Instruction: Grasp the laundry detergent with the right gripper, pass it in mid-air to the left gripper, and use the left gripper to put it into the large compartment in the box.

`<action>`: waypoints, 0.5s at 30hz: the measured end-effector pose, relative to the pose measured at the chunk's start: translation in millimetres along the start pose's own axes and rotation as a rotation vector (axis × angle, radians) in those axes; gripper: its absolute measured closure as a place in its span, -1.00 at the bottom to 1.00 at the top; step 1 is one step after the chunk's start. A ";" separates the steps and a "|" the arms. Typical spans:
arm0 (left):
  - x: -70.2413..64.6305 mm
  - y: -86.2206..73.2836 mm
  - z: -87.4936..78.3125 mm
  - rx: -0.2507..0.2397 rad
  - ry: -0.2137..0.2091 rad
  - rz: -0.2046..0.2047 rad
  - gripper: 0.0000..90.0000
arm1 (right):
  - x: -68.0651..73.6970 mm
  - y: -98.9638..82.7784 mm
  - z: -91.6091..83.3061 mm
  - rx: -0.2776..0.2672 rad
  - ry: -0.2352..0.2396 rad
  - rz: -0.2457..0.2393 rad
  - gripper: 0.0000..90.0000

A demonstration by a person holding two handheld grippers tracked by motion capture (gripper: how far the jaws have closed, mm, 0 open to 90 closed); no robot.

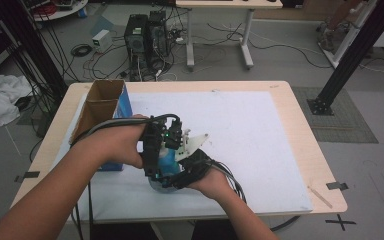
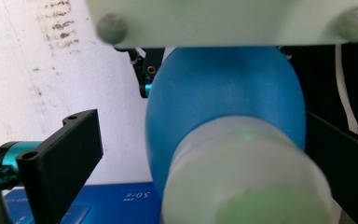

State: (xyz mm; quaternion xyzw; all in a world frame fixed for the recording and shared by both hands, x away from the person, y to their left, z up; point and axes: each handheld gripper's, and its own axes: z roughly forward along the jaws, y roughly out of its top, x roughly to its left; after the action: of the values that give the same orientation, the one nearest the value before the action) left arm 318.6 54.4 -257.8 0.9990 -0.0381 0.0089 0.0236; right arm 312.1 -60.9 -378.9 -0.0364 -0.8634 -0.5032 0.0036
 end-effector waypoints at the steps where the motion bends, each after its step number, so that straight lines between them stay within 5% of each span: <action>1: 0.2 0.2 0.0 0.004 -0.004 0.002 -0.89 | -0.5 -0.1 -0.3 -0.001 -0.001 0.001 0.02; 15: 1.5 3.4 3.2 0.006 -0.006 -0.007 -0.70 | 0.8 0.6 -1.3 -0.018 0.009 0.010 0.02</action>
State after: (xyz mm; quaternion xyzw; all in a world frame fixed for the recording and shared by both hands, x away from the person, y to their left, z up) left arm 319.9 50.7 -260.9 0.9992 -0.0347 0.0061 0.0204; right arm 311.4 -61.8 -377.7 -0.0385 -0.8586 -0.5111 0.0099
